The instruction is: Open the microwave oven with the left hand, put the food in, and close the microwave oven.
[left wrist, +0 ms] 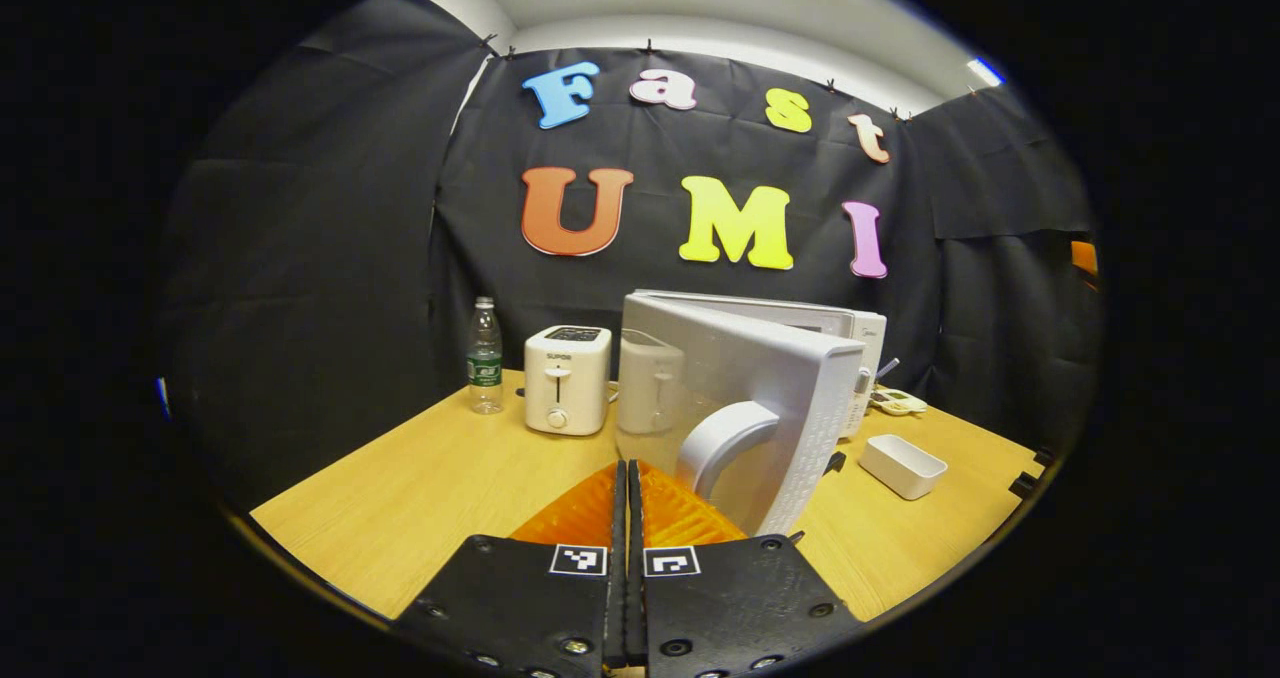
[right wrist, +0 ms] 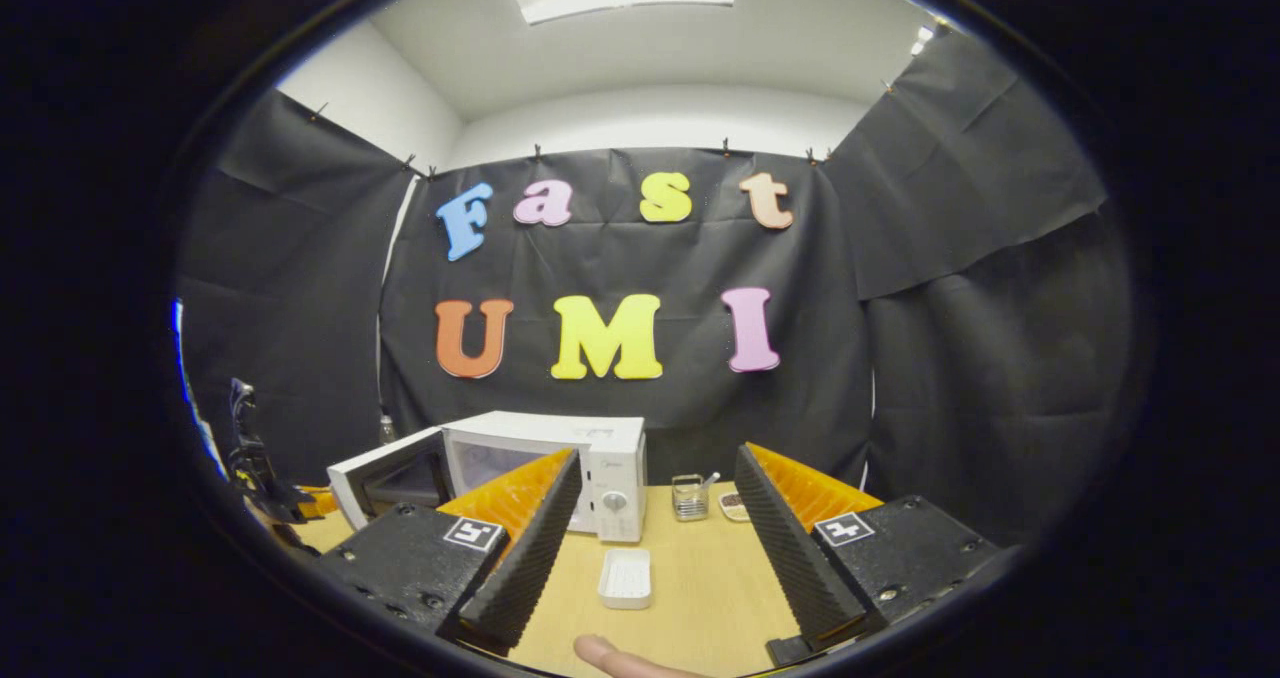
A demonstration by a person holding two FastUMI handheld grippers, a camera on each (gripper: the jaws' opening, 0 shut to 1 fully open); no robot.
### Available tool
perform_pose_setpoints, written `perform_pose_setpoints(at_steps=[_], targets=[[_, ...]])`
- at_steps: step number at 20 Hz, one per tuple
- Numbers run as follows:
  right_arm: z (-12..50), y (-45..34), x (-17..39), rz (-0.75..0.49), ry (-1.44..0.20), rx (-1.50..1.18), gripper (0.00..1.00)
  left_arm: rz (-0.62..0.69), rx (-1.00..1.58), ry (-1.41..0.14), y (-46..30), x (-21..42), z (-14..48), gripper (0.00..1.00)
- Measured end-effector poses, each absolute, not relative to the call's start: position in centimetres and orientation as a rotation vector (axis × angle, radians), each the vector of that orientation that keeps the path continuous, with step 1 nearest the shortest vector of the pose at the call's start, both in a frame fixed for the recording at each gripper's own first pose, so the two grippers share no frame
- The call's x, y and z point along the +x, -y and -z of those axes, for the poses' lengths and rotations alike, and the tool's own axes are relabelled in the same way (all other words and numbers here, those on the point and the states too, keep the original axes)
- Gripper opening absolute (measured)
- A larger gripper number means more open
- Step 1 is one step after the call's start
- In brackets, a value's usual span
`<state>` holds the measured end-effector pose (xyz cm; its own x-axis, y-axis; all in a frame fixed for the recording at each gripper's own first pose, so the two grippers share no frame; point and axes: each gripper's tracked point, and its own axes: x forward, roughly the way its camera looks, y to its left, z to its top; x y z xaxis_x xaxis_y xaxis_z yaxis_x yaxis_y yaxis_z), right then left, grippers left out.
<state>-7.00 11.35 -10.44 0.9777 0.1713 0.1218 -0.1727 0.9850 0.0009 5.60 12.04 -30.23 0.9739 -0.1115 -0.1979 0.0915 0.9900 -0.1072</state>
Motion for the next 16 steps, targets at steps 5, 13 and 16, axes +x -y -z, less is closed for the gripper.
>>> perform_pose_setpoints(at_steps=[5, 13, 16], targets=[[10.4, -10.7, -7.1, -0.169, 0.122, 0.014, 0.98, 0.182, -0.087, -0.206, -7.6, 6.6, 30.2, 0.00], [10.5, -8.8, -7.2, -0.153, 0.115, 0.031, 0.98, 0.344, -0.060, -0.226, -0.6, 9.8, 30.1, 0.00], [10.0, -7.9, -7.3, -0.142, 0.128, 0.044, 0.98, 0.356, -0.082, -0.225, 1.4, 11.0, 30.0, 0.00]])
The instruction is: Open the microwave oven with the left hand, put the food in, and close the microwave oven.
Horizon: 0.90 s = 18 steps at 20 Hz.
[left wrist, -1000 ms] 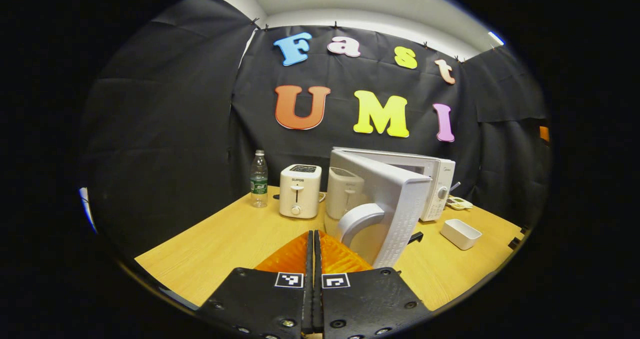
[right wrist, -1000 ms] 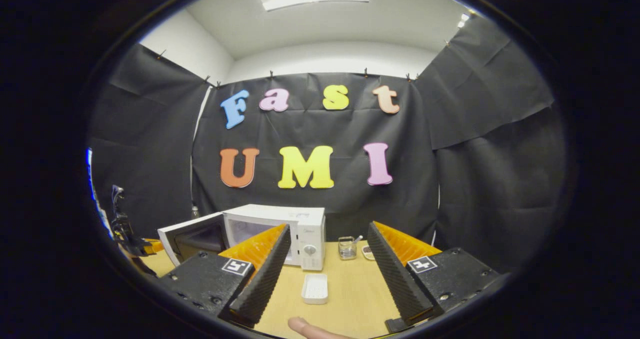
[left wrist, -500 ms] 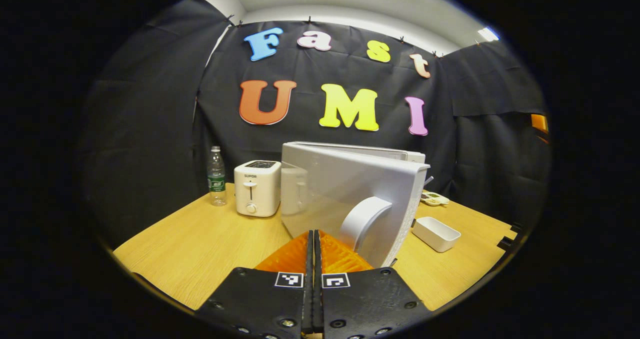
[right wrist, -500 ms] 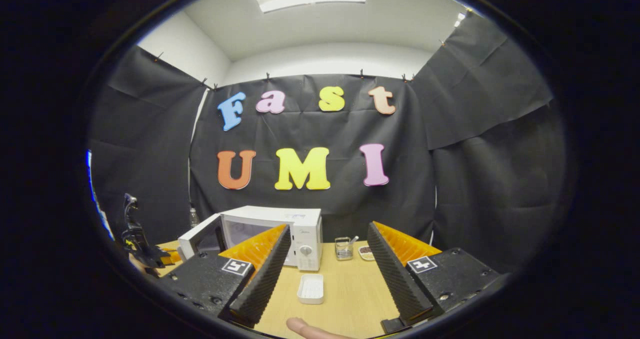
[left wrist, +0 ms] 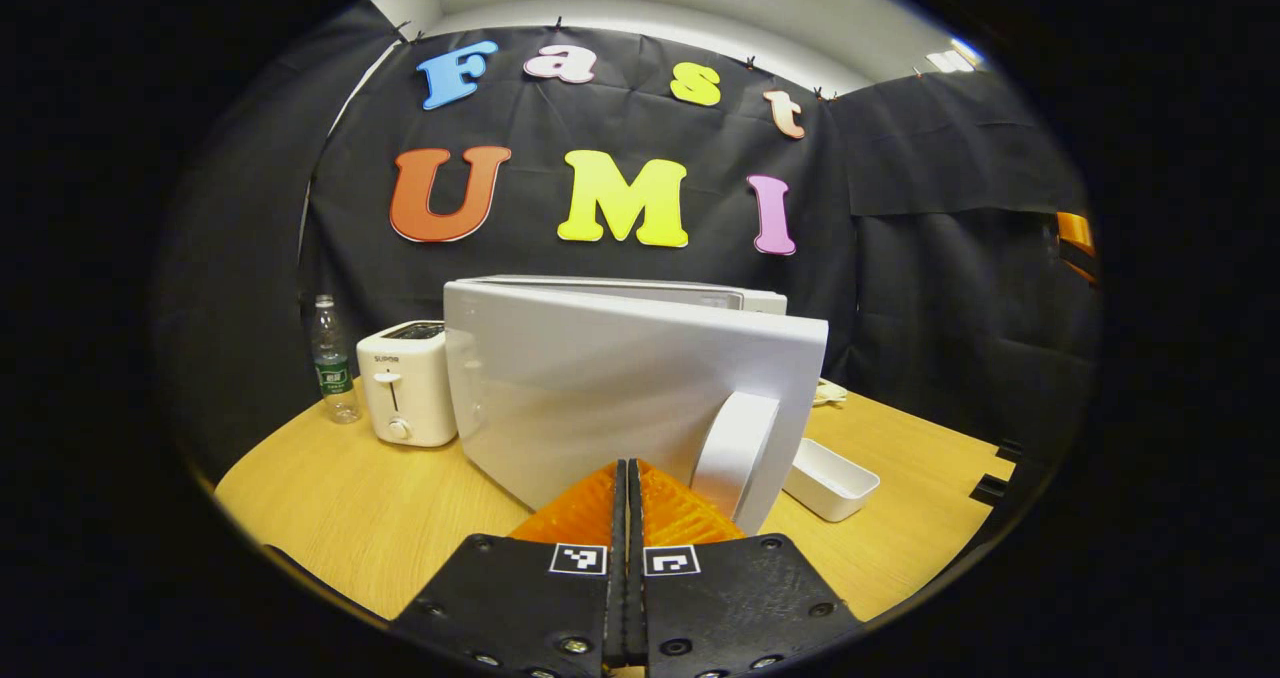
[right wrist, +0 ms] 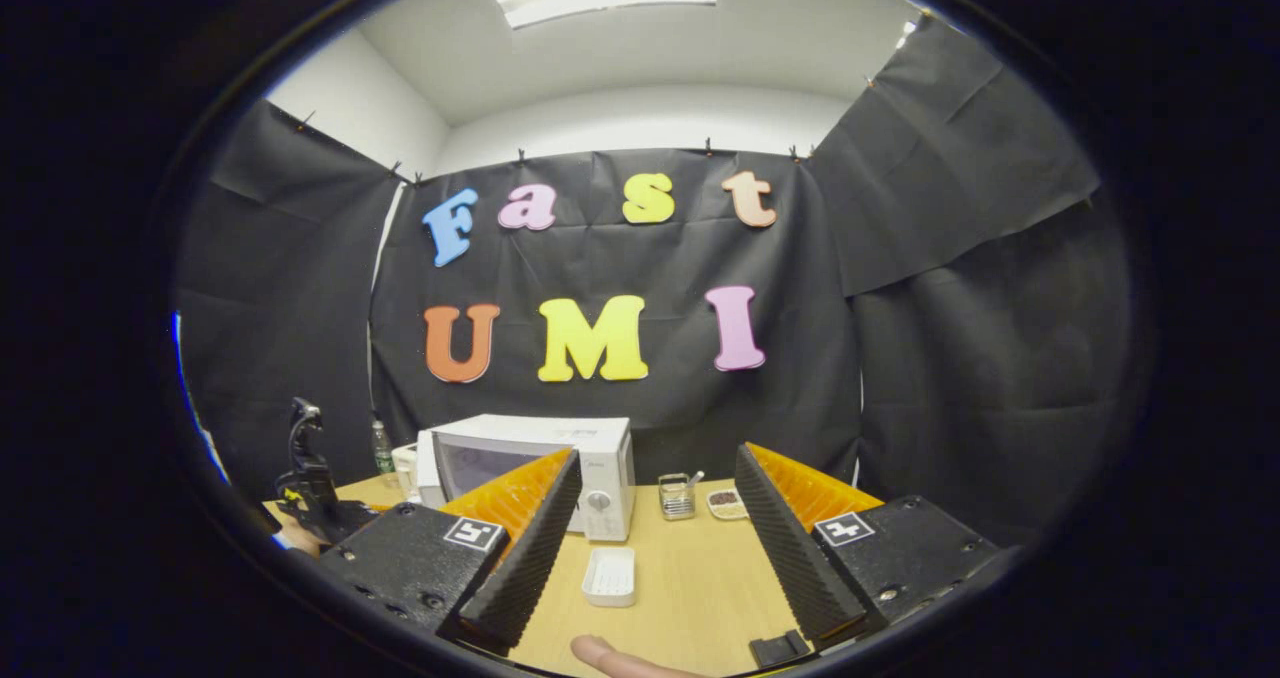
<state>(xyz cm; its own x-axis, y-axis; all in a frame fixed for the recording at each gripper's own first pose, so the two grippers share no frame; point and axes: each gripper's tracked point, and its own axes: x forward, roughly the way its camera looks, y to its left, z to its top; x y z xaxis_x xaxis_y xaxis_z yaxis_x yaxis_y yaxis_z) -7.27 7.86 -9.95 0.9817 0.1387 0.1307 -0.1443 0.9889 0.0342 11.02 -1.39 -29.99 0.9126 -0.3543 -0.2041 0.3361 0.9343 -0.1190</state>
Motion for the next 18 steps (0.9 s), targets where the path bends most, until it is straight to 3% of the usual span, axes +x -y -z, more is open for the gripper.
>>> perform_pose_setpoints(at_steps=[3, 4, 5, 18], targets=[[9.9, -7.2, -7.4, -0.141, 0.135, 0.051, 0.98, 0.372, -0.101, -0.225, 3.6, 12.9, 30.0, 0.00], [9.8, -6.9, -7.4, -0.139, 0.137, 0.049, 0.85, 0.381, -0.107, -0.225, 4.4, 13.6, 30.1, 0.00], [9.8, -6.5, -7.4, -0.135, 0.141, 0.047, 0.98, 0.386, -0.108, -0.229, 5.2, 14.2, 30.3, 0.00], [10.3, -1.3, -3.9, -0.128, 0.192, 0.136, 0.98, 0.378, -0.112, -0.242, 12.6, 22.5, 30.6, 0.00]])
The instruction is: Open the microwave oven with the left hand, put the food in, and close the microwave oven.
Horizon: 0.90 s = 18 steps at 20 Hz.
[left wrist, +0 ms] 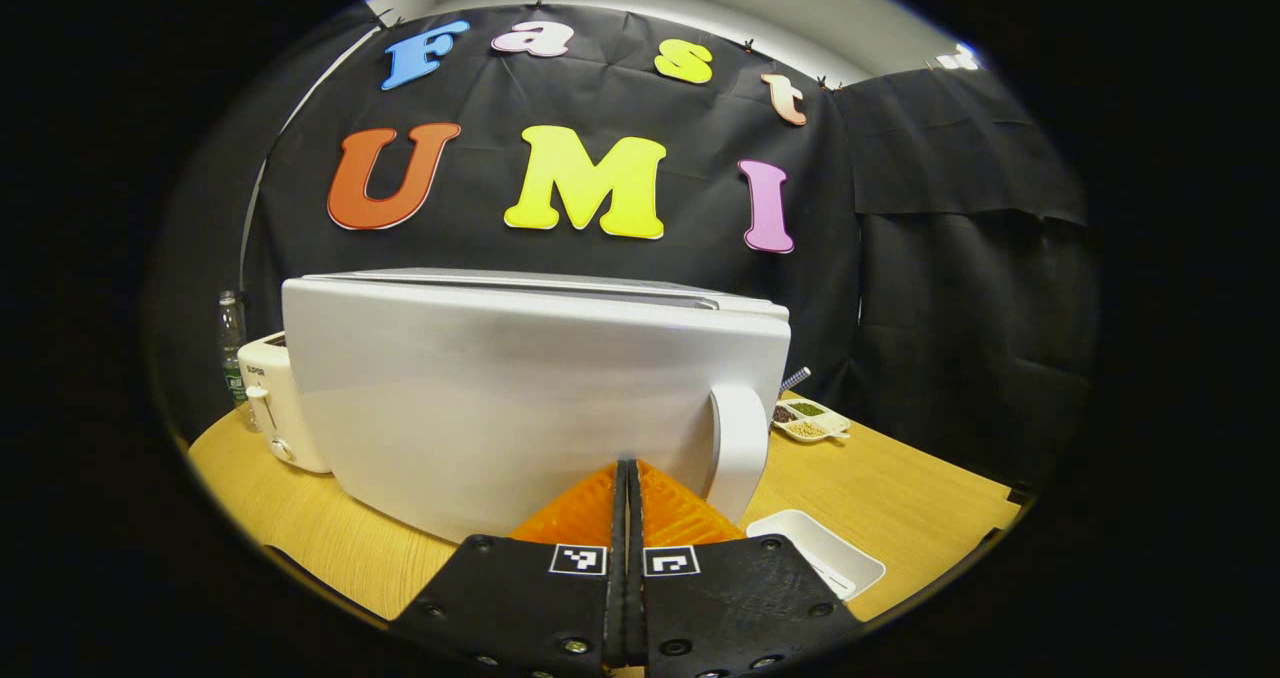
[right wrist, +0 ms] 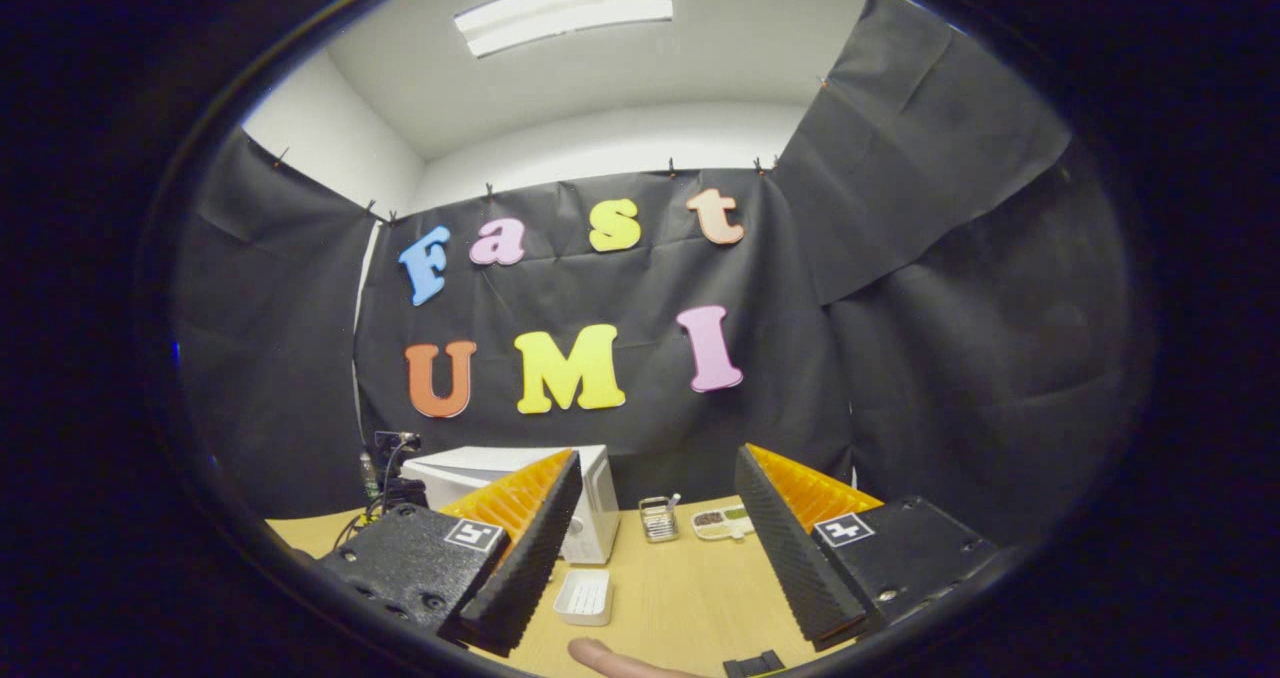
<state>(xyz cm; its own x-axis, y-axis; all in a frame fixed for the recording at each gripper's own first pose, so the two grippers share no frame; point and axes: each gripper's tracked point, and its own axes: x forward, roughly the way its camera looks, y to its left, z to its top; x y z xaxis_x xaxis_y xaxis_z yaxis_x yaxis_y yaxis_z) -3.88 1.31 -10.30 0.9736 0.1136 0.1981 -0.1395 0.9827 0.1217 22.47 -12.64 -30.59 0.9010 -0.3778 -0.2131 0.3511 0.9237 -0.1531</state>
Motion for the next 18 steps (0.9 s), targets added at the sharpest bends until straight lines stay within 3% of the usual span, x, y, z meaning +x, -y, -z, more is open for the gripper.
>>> perform_pose_setpoints(at_steps=[6, 9, 10, 11, 13, 14, 15, 16, 18], targets=[[12.2, 0.2, 0.7, -0.117, 0.132, 0.102, 0.98, 0.336, -0.147, -0.254, 15.3, 27.4, 30.8, 0.00], [13.5, 0.6, 2.3, -0.121, 0.087, 0.098, 0.98, 0.250, -0.130, -0.285, 15.6, 29.2, 31.0, 0.00], [13.9, 0.6, 2.7, -0.124, 0.072, 0.097, 0.98, 0.223, -0.130, -0.266, 15.6, 29.7, 30.7, 0.11], [14.2, 0.7, 2.9, -0.125, 0.062, 0.099, 0.85, 0.207, -0.124, -0.272, 15.5, 29.5, 30.8, 0.00], [14.7, 1.2, 3.1, -0.119, 0.049, 0.105, 0.85, 0.205, -0.133, -0.266, 15.5, 29.3, 30.7, 0.00], [14.8, 1.4, 3.1, -0.113, 0.045, 0.108, 0.98, 0.211, -0.141, -0.269, 15.6, 29.4, 30.9, 0.00], [14.9, 1.5, 3.0, -0.111, 0.043, 0.110, 0.98, 0.217, -0.150, -0.276, 15.6, 29.2, 31.0, 0.00], [14.8, 1.5, 2.7, -0.110, 0.042, 0.111, 0.85, 0.221, -0.158, -0.280, 15.5, 29.2, 30.9, 0.00], [14.6, 1.4, 2.1, -0.110, 0.046, 0.104, 0.85, 0.222, -0.181, -0.294, 15.6, 29.0, 30.9, 0.00]])
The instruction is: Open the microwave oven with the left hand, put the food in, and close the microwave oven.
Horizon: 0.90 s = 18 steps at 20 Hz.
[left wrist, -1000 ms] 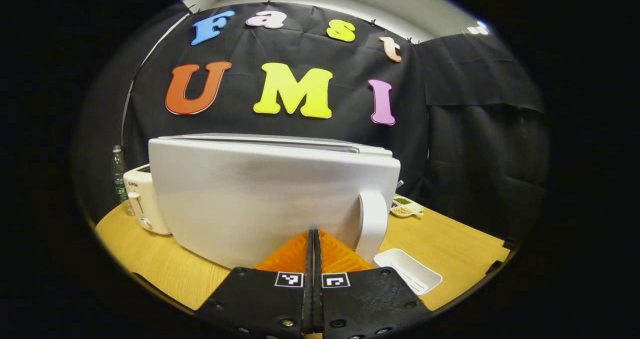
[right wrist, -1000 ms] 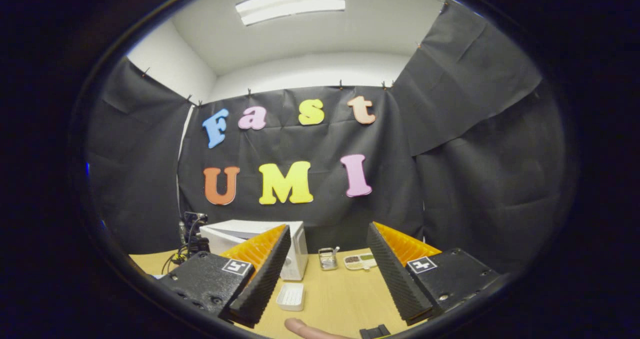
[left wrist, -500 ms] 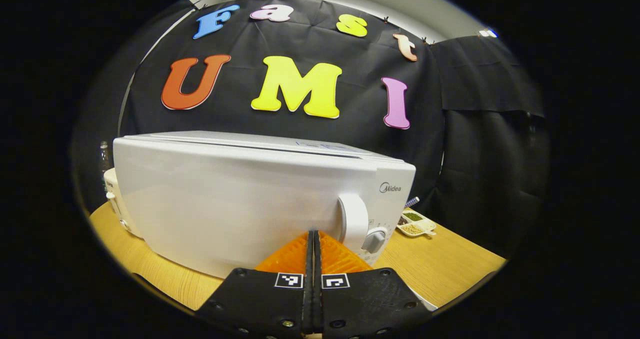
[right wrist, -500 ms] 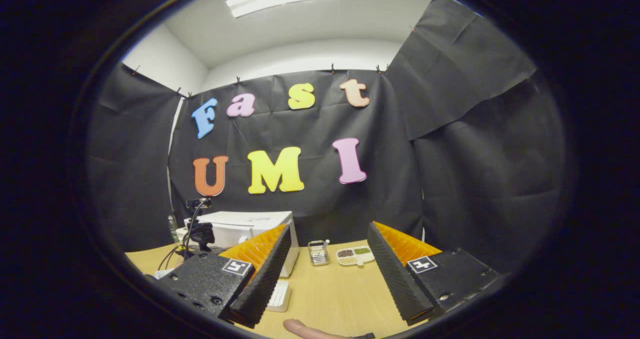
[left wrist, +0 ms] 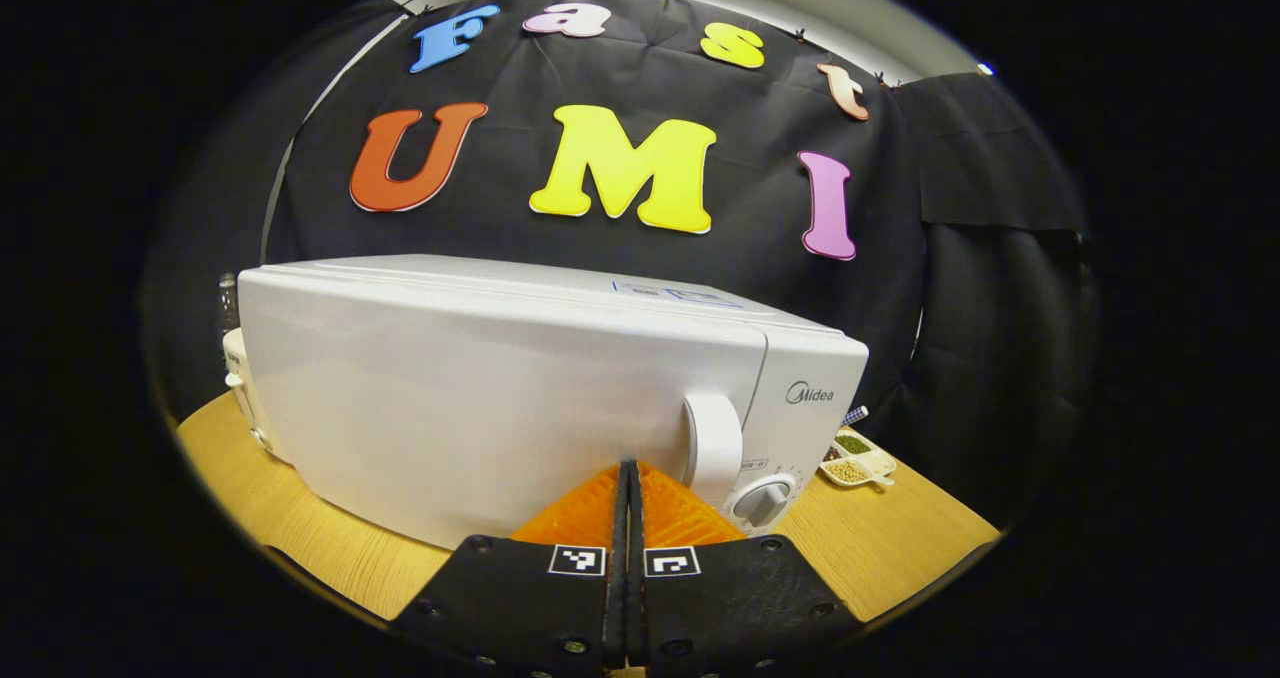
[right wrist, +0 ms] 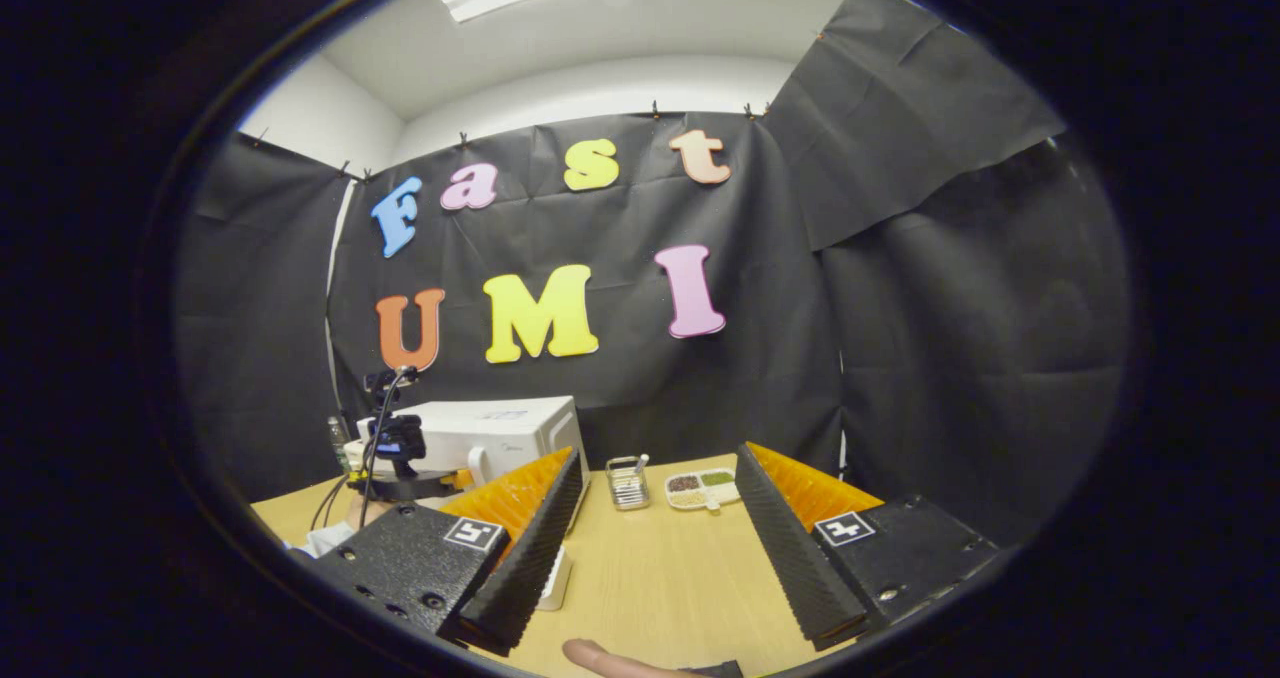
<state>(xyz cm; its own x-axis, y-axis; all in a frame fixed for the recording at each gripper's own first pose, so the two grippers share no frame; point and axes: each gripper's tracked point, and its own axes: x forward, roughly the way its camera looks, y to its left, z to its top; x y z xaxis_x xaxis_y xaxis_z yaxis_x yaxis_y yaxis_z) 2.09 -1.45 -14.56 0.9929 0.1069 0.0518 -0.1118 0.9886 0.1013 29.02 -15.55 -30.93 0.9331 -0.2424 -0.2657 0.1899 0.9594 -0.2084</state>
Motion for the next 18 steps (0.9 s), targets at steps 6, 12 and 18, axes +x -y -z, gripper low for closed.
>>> perform_pose_setpoints(at_steps=[6, 12, 18], targets=[[13.6, -0.5, -0.9, -0.144, 0.068, 0.087, 0.98, 0.188, -0.208, -0.348, 14.1, 26.5, 30.6, 0.00], [13.4, -2.0, -4.6, -0.159, 0.058, 0.061, 0.98, 0.068, -0.059, -0.271, 9.5, 18.8, 24.0, 0.67], [10.6, -2.7, -7.3, -0.128, 0.103, 0.017, 0.98, 0.045, -0.034, -0.170, 6.8, 10.5, 16.0, 0.93]])
